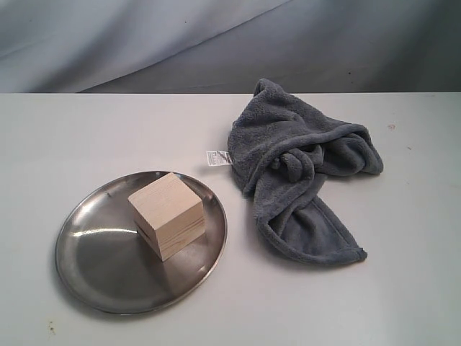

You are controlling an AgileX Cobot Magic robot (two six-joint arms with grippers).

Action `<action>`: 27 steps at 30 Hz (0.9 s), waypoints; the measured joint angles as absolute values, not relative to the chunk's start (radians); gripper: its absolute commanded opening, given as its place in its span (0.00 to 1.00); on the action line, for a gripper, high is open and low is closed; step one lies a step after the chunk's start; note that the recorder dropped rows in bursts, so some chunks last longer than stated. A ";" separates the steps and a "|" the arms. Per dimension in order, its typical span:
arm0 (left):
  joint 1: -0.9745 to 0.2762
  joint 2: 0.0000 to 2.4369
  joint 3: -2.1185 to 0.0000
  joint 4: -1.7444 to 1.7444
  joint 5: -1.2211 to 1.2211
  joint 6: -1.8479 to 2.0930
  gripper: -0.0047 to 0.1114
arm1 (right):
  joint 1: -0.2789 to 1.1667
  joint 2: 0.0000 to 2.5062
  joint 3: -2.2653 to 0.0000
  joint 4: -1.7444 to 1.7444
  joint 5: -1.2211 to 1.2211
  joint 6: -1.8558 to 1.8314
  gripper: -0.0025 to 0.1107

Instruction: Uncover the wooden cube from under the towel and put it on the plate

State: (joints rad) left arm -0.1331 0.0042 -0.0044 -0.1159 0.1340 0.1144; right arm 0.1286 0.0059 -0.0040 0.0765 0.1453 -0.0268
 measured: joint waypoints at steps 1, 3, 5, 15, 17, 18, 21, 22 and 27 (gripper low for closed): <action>-0.133 0.004 -0.004 -0.116 0.134 0.114 0.04 | 0.129 0.006 -0.004 0.076 0.145 -0.027 0.02; -0.133 0.004 -0.004 -0.116 0.134 0.114 0.04 | 0.129 0.006 -0.004 0.076 0.145 -0.027 0.02; -0.133 0.004 -0.004 -0.116 0.134 0.114 0.04 | 0.129 0.006 -0.004 0.076 0.145 -0.027 0.02; -0.133 0.004 -0.004 -0.116 0.134 0.114 0.04 | 0.129 0.006 -0.004 0.076 0.145 -0.027 0.02; -0.133 0.004 -0.004 -0.116 0.134 0.114 0.04 | 0.129 0.006 -0.004 0.076 0.145 -0.027 0.02; -0.133 0.004 -0.004 -0.116 0.134 0.114 0.04 | 0.129 0.006 -0.004 0.076 0.145 -0.027 0.02; -0.133 0.004 -0.004 -0.116 0.134 0.114 0.04 | 0.129 0.006 -0.004 0.076 0.145 -0.027 0.02; -0.133 0.004 -0.004 -0.116 0.134 0.114 0.04 | 0.129 0.006 -0.004 0.076 0.145 -0.027 0.02; -0.133 0.004 -0.004 -0.116 0.134 0.114 0.04 | 0.129 0.006 -0.004 0.076 0.145 -0.027 0.02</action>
State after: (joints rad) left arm -0.1331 0.0042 -0.0044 -0.1159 0.1340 0.1144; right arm 0.1286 0.0059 -0.0040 0.0765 0.1453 -0.0268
